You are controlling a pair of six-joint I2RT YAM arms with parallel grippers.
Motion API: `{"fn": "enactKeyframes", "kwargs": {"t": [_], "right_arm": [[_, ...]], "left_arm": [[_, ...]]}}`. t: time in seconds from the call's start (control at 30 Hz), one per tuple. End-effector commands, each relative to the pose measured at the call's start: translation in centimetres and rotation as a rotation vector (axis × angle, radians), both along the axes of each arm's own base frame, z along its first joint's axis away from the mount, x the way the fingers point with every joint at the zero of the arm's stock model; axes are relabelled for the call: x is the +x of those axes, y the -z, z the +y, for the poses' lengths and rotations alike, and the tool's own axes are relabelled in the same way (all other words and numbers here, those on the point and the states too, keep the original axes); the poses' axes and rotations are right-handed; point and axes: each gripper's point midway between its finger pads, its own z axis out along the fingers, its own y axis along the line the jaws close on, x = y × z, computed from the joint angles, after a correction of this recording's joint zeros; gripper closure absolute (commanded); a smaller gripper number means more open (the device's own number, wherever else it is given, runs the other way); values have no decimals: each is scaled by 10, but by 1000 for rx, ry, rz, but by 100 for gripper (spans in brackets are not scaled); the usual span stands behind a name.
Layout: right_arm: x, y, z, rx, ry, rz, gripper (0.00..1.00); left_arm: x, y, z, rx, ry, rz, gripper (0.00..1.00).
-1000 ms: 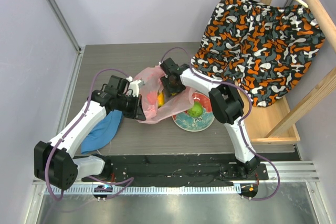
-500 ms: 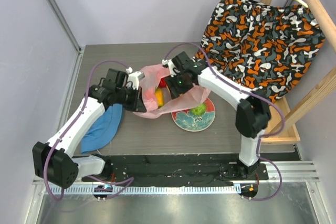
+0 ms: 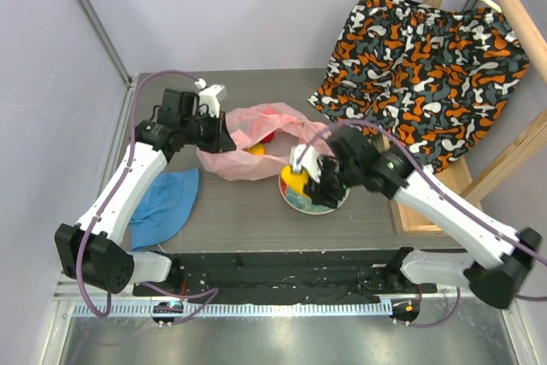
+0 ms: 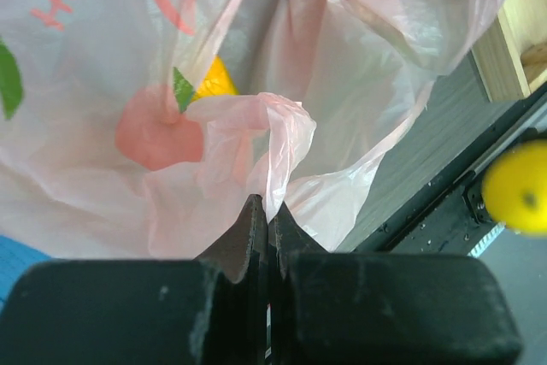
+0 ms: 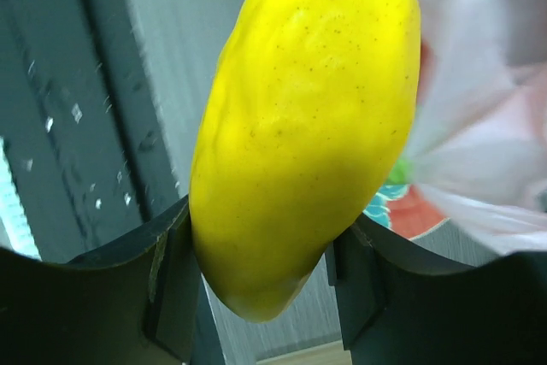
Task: Take the fake fruits out of the plastic bag
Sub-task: Place the fake fruit on the plate.
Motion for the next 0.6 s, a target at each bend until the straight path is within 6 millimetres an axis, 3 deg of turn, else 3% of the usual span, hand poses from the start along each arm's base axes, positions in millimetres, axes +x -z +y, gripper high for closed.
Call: {"fn": "enactKeyframes", "kwargs": {"t": [0.0,0.13,0.2,0.3,0.33,0.43,0.53,0.57], "right_arm": [[-33,49,-29,-132,-189,-65,84],[-16,84,-34,-189,-133,-104,84],[4,101,-34,-234,-81,-148,84],[26,116,-27,-259,-20,-180,84],[40,112,-29,-271,26,-236,85],[48,114,-27,-282,25,-269,85],[51,121,-32,-323,22,-276,64],[50,124,-35,-335,19,-273,47]], "left_arm": [[18,-29,6,-73,-33,-76,100],[12,-37,9,-113,-17,-84,100],[9,-40,14,-119,-28,-91,100],[2,-39,19,-125,-35,-82,100],[0,-38,20,-126,-36,-77,100],[-2,-37,23,-131,-40,-76,100],[-3,-33,24,-137,-40,-70,100],[-4,-32,23,-140,-37,-65,100]]}}
